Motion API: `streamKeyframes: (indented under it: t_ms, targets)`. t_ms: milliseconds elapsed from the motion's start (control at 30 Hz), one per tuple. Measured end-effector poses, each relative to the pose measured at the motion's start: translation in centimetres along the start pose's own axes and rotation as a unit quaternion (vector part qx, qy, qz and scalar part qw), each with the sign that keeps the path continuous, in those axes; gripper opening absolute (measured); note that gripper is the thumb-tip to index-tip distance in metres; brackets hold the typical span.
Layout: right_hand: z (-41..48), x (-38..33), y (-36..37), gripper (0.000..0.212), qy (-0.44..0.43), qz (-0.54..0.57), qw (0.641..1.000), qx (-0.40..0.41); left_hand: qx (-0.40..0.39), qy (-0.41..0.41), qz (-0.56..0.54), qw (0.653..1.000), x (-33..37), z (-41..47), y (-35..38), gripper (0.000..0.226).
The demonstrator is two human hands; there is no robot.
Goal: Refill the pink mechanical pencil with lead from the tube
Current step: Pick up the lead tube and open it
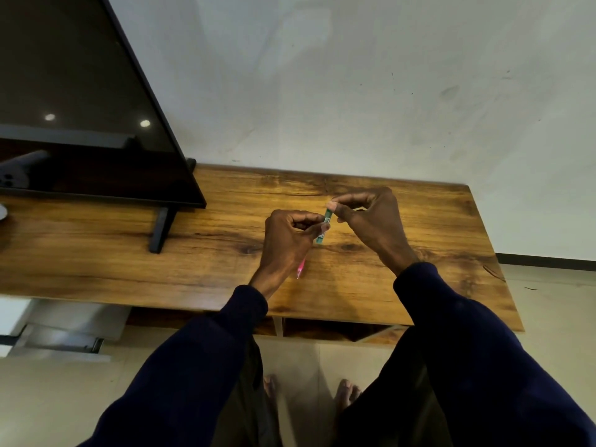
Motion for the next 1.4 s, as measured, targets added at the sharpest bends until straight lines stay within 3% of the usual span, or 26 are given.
streamKeyframes:
  t_ms: [133, 400, 700, 901, 1067, 1234, 1401]
  targets:
    - [0.2, 1.0, -2.4, 0.015, 0.025, 0.044, 0.997, 0.057, 0.0, -0.019, 0.03, 0.999, -1.2, -0.7, 0.3, 0.023]
    - [0.1, 5.7, -1.7, 0.01, 0.087, 0.01, 0.996, 0.009, 0.002, -0.046, -0.008, 0.999, -2.5, -1.0, 0.3, 0.025]
    - [0.0, 9.9, -0.4, 0.004, 0.132, -0.114, 0.984, -0.017, -0.014, -0.065, -0.027, 0.997, -3.9, -1.4, 0.6, 0.025]
    - [-0.2, 10.1, -0.2, 0.008, 0.13, -0.11, 0.985, 0.013, -0.017, -0.066, -0.033, 0.997, -4.0, -1.3, 1.0, 0.026]
    - [-0.8, 9.7, -0.5, 0.013, 0.101, -0.045, 0.993, 0.035, -0.024, -0.05, -0.026, 0.998, -3.4, -1.4, 1.5, 0.026]
    - [-1.1, 8.8, 1.7, 0.021, 0.109, 0.131, 0.984, -0.054, -0.011, -0.043, -0.022, 0.999, -3.0, -1.2, 1.6, 0.026]
    - [-1.0, 7.5, 2.7, 0.023, 0.107, 0.214, 0.967, -0.091, -0.015, -0.04, 0.002, 0.999, -2.0, -0.5, 1.5, 0.025]
Point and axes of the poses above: each hand's wrist, its own z-axis towards the middle knuckle, its own y-axis out of the palm, x = y × z, the point moved 10 cm from there along z, towards the middle knuckle, and after that the axes turned 11 degrees about -x, right-handed, at the moved point
